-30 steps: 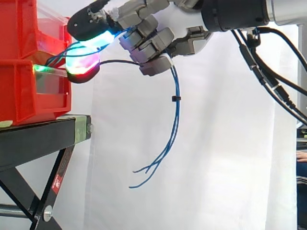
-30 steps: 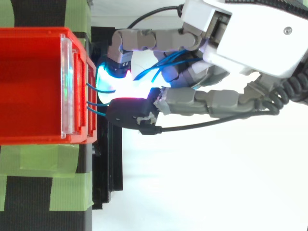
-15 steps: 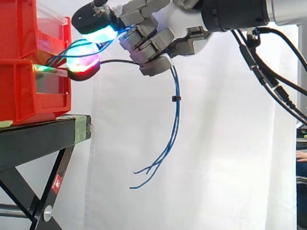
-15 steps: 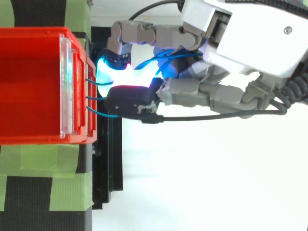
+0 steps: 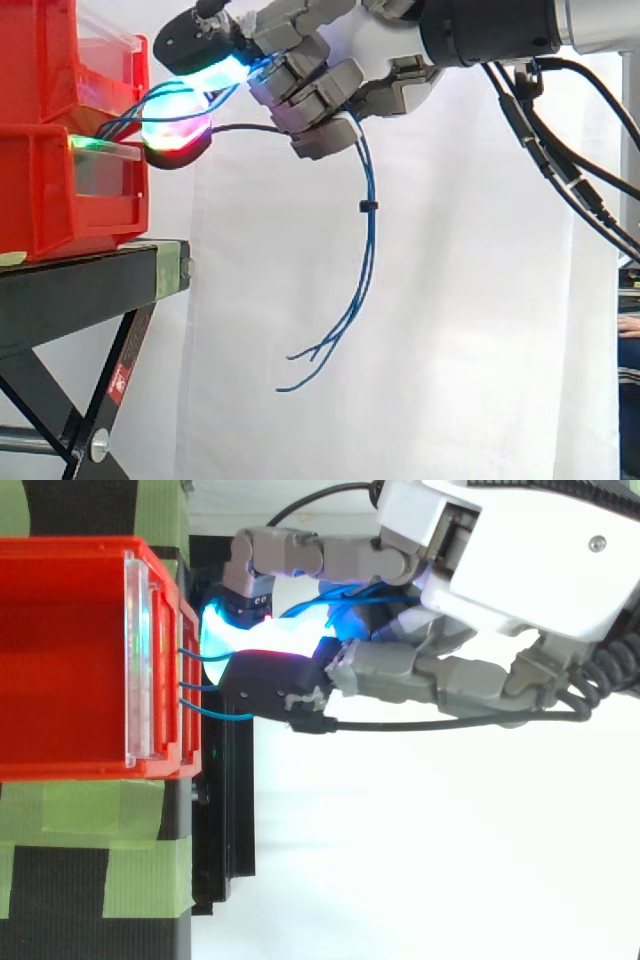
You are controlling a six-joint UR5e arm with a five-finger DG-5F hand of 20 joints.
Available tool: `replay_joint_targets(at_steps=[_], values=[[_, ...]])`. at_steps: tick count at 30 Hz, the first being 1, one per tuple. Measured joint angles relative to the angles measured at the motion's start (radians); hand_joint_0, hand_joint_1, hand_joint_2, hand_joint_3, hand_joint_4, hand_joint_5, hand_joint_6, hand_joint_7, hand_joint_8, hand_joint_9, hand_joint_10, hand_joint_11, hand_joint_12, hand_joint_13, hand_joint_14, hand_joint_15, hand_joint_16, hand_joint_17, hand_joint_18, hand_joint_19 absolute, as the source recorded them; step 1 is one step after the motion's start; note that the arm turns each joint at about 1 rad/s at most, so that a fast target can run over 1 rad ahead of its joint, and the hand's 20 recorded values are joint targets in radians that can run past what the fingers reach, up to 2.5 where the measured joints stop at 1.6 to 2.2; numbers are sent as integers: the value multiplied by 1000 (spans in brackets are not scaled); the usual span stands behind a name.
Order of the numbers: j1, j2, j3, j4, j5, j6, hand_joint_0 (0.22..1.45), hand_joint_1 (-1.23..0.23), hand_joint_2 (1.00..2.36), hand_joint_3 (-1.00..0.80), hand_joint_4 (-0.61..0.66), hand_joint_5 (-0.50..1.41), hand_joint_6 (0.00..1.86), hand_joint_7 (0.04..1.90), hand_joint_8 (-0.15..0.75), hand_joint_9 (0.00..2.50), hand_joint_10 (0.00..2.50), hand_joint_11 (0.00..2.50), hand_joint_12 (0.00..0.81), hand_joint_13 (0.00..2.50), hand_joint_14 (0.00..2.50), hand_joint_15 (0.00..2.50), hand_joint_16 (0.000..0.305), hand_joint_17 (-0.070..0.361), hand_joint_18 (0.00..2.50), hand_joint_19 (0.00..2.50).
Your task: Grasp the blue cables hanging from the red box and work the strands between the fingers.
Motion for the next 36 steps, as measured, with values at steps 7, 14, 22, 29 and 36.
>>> replay_joint_targets(at_steps=[7,14,22,29,36], values=[[-1,0,0,0,0,1,1146,-849,1003,120,154,129,1222,1294,350,908,2500,1993,431,1023,2500,1295,63,142,1391,1652],[-2,0,0,-2,-7,19,903,-805,1013,-174,48,11,1456,1269,350,908,2500,1993,431,1023,2500,1295,63,142,1391,1652],[-3,0,-1,-8,-49,22,1320,-708,1006,41,370,709,16,1421,350,908,2500,1993,431,1023,2500,1295,63,142,1391,1652],[-4,0,0,-11,-58,22,649,-328,2066,-310,375,585,18,1124,350,908,2500,1993,431,1023,2500,1295,63,142,1391,1652],[-6,0,0,-17,-64,23,1323,-730,1011,176,42,675,106,1621,350,908,2500,1993,431,1023,2500,1295,63,142,1391,1652]])
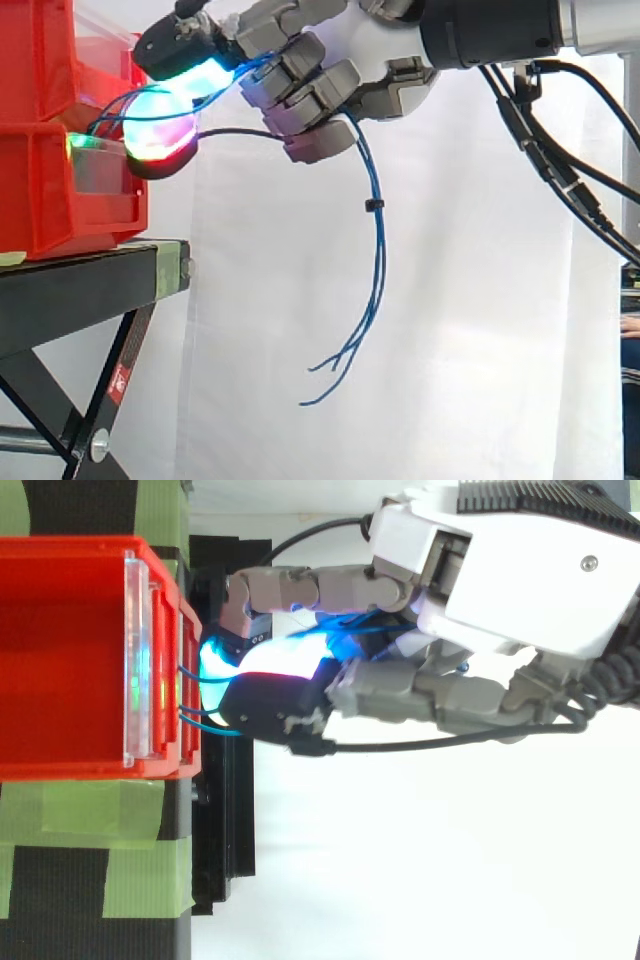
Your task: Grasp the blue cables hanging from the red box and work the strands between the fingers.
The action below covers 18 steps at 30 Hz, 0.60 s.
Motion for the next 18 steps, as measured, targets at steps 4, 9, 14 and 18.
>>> replay_joint_targets(at_steps=[4,9,14,18], values=[[-1,0,0,0,-5,0,1236,-783,1001,208,87,222,1083,1286,350,908,2500,1993,431,1023,2500,1295,63,142,1391,1652],[-2,0,0,0,-7,0,914,-792,1010,-124,146,-100,1460,1160,350,908,2500,1993,431,1023,2500,1295,63,142,1391,1652],[-2,0,0,0,-7,0,1142,-876,1015,-542,29,-23,1358,1480,350,908,2500,1993,431,1023,2500,1295,63,142,1391,1652],[-3,0,0,0,-7,0,1386,-712,1010,-22,180,623,383,1659,350,908,2500,1993,431,1023,2500,1295,63,142,1391,1652]])
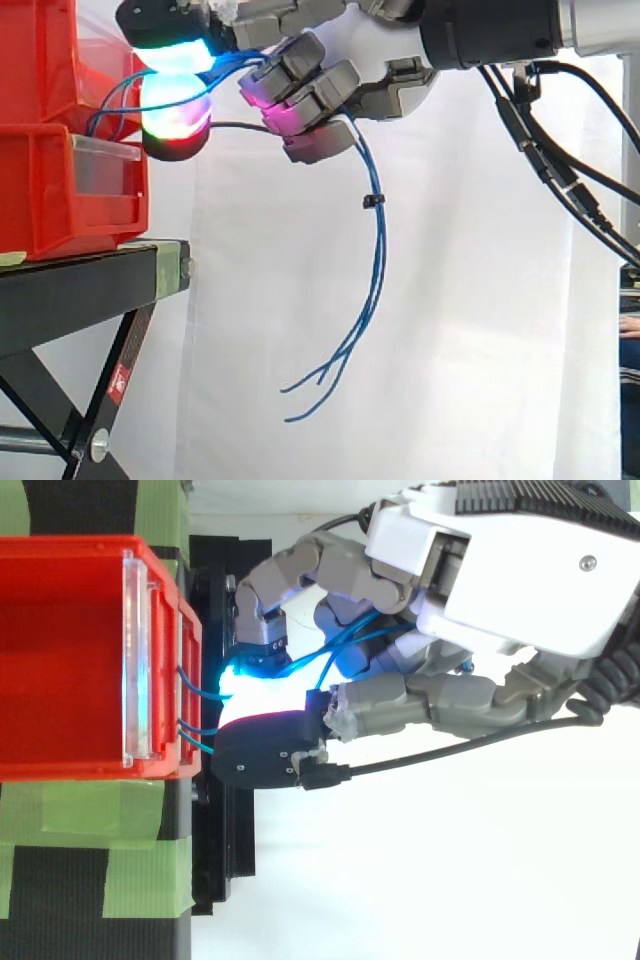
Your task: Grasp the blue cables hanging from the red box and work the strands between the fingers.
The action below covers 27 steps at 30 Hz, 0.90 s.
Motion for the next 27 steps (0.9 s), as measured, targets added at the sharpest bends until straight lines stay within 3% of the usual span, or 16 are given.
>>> replay_joint_targets(at_steps=[1,3,4,5,7,8,9,12,13,17,18,20,21,23,25,27], values=[[0,0,0,0,0,0,1373,-721,1008,3,221,748,0,1720,350,908,2500,1993,431,1023,2500,1295,63,142,1391,1652],[0,0,0,-1,0,1,1286,-757,1044,69,288,726,14,1538,350,908,2500,1993,431,1023,2500,1295,63,142,1391,1652],[0,0,0,-1,-1,2,1014,-653,1428,-34,335,710,22,1341,350,908,2500,1993,431,1023,2500,1295,63,142,1391,1652],[-1,0,0,-2,-1,3,997,-641,1448,-41,343,710,22,1323,350,908,2500,1993,431,1023,2500,1295,63,142,1391,1652],[-2,0,0,-3,-4,5,694,-367,1914,-302,467,587,21,1079,350,908,2500,1993,431,1023,2500,1295,63,142,1391,1652],[-3,0,0,-5,-8,6,688,-355,1889,-299,470,582,21,1072,350,908,2500,1993,431,1023,2500,1295,63,142,1391,1652],[-4,0,0,-7,-10,6,616,-268,2040,-407,497,541,18,1042,350,908,2500,1993,431,1023,2500,1295,63,142,1391,1652],[-8,0,0,-12,-21,9,598,-326,1976,-398,487,480,17,998,350,908,2500,1993,431,1023,2500,1295,63,142,1391,1652],[-9,0,0,-13,-24,11,621,-443,1864,-349,483,471,16,995,350,908,2500,1993,431,1023,2500,1295,63,142,1391,1652],[-15,0,0,-15,-36,17,662,-590,1709,-378,434,445,17,1038,350,908,2500,1993,431,1023,2500,1295,63,142,1391,1652],[-16,0,0,-16,-38,18,710,-646,1494,-321,398,442,16,1074,350,908,2500,1993,431,1023,2500,1295,63,142,1391,1652],[-19,0,0,-17,-41,19,730,-674,1358,-315,374,425,17,1154,350,908,2500,1993,431,1023,2500,1295,63,142,1391,1652],[-20,0,0,-18,-43,19,780,-689,1159,-285,334,414,15,1197,350,908,2500,1993,431,1023,2500,1295,63,142,1391,1652],[-22,0,0,-20,-45,19,782,-689,1136,-292,296,406,15,1237,350,908,2500,1993,431,1023,2500,1295,63,142,1391,1652],[-24,0,0,-27,-47,18,820,-703,1000,-321,289,372,8,1355,350,908,2500,1993,431,1023,2500,1295,63,142,1391,1652],[-27,5,0,-34,-48,15,807,-697,1004,-375,284,351,4,1403,350,908,2500,1993,431,1023,2500,1295,63,142,1391,1652]])
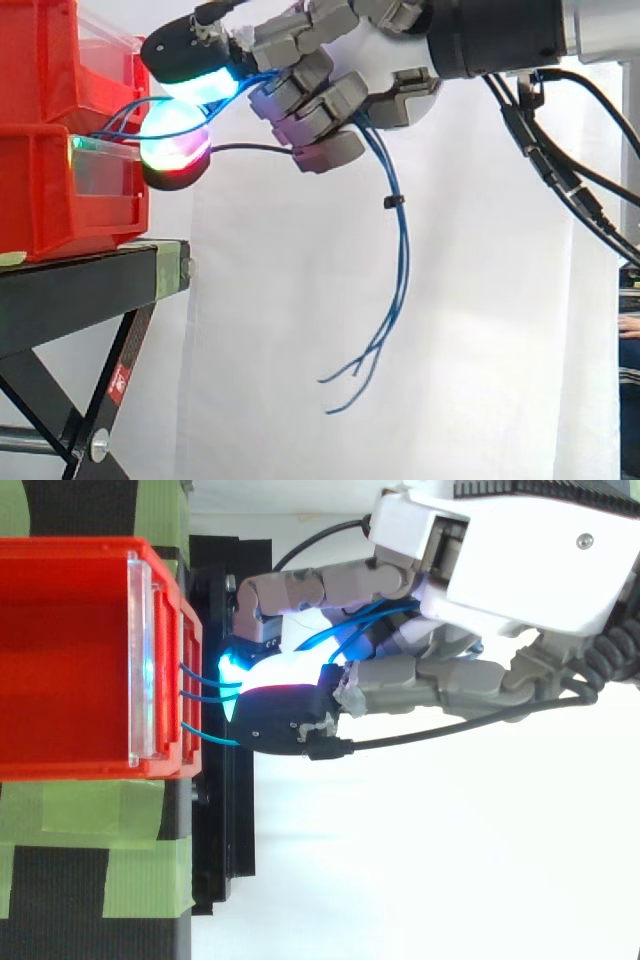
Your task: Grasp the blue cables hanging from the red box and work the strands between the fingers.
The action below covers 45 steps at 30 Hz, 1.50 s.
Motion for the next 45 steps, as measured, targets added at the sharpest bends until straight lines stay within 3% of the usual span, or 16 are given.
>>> replay_joint_targets(at_steps=[4,10,30,44,45], values=[[-6,22,0,-10,1,-23,768,-668,1010,-607,233,269,2,1463,350,908,2500,1993,431,1023,2500,1295,63,142,1391,1652],[-10,41,0,-19,1,-61,746,-648,1007,-809,241,262,0,1470,350,908,2500,1993,431,1023,2500,1295,63,142,1391,1652],[-25,42,0,16,1,-185,758,-637,1005,-853,253,229,286,1378,350,908,2500,1993,431,1023,2500,1295,63,142,1391,1652],[-32,42,0,95,-4,-281,763,-637,1004,-862,254,227,333,1360,350,908,2500,1993,431,1023,2500,1295,63,142,1391,1652],[-32,42,0,99,-6,-289,765,-660,1005,-876,257,287,198,1454,350,908,2500,1993,431,1023,2500,1295,63,142,1391,1652]])
